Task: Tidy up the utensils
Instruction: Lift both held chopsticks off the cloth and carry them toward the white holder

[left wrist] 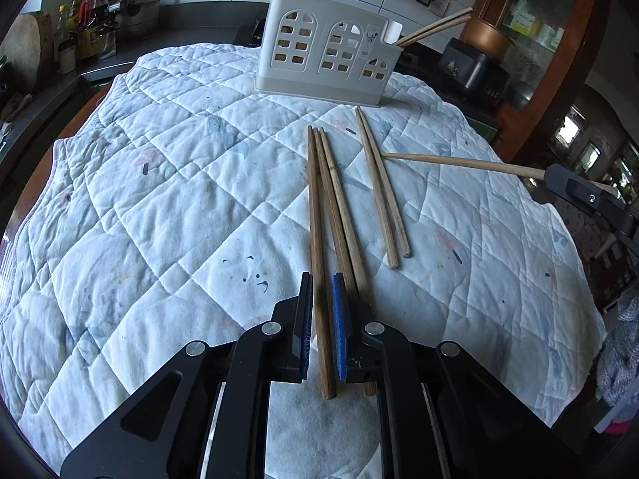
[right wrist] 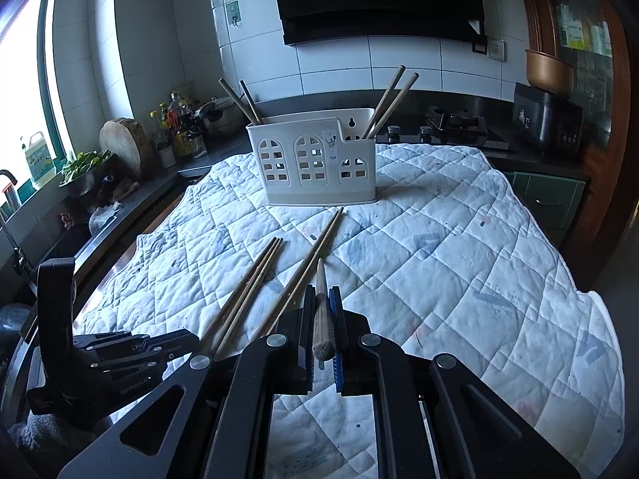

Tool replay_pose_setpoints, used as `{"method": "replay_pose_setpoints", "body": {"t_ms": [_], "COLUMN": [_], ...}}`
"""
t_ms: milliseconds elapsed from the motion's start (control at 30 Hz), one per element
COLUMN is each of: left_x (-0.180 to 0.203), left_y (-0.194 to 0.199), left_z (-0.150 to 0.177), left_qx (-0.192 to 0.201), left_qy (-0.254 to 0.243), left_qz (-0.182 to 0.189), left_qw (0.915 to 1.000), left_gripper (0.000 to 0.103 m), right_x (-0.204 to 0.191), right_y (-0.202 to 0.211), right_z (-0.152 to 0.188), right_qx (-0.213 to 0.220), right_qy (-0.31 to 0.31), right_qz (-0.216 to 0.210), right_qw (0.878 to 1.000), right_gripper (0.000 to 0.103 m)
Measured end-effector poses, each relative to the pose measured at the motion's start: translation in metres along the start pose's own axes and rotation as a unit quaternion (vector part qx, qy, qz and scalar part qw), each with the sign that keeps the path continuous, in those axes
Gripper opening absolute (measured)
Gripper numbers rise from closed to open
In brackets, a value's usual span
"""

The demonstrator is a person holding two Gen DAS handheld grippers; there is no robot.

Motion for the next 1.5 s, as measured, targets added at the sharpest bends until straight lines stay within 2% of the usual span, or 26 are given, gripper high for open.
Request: {"method": "replay_pose_setpoints", "body": {"t_ms": [267,567,867,1000,1300,1500], "left_x": [0.003,0.002,-0.016,-0.020,-0.019,-0.007], "left_y": [-0.011,-0.006,0.042,0.052,0.066,0.064], "left_z": [0.008,0.002,-0.049,-0.072,-0.121,-0.134], "left_qx": [-0.013,-0.004,0.071,0.090,0.135,0.149], "left_qy": [-0.002,0.000,0.025,0.032,0.020,-0.002], "left_qz": [-0.008,-0.016,0.004,0.017,0.031,0.042], "left_qw": [0.9999,0.9999,0.9971,0.9953,0.9901,0.9880], "left_gripper": [0.010,0.006,0.005,0.005,0.005,0.005], "right_x": [-0.001,-0.002,-0.007,-0.008,-0.009,-0.013], "right_y": [-0.002,0.000,0.005,0.002,0.001,-0.002], "right_z": [-0.003,-0.007,-0.030,-0.046,-0.095,-0.110], "right_qx": [0.005,0.008,0.019,0.016,0.015,0.011], "right_qy": [-0.001,-0.001,0.011,0.022,0.028,0.037], "right_qz": [-0.003,-0.004,-0.012,-0.015,-0.035,-0.038], "right_qw": [1.000,1.000,1.000,1.000,0.999,0.999], "right_gripper": [0.007,0.007,0.007,0.007,0.007,0.007]}}
Point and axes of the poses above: each gripper's, at about its wrist camera, not at the fingertips, and y roughly against the way its jaws point, x to its right, z to its underside, the point moved 10 cm from there along -y, roughly the way its jaws point, and after that the axes turned 15 degrees about -z, right-handed, at the moved point
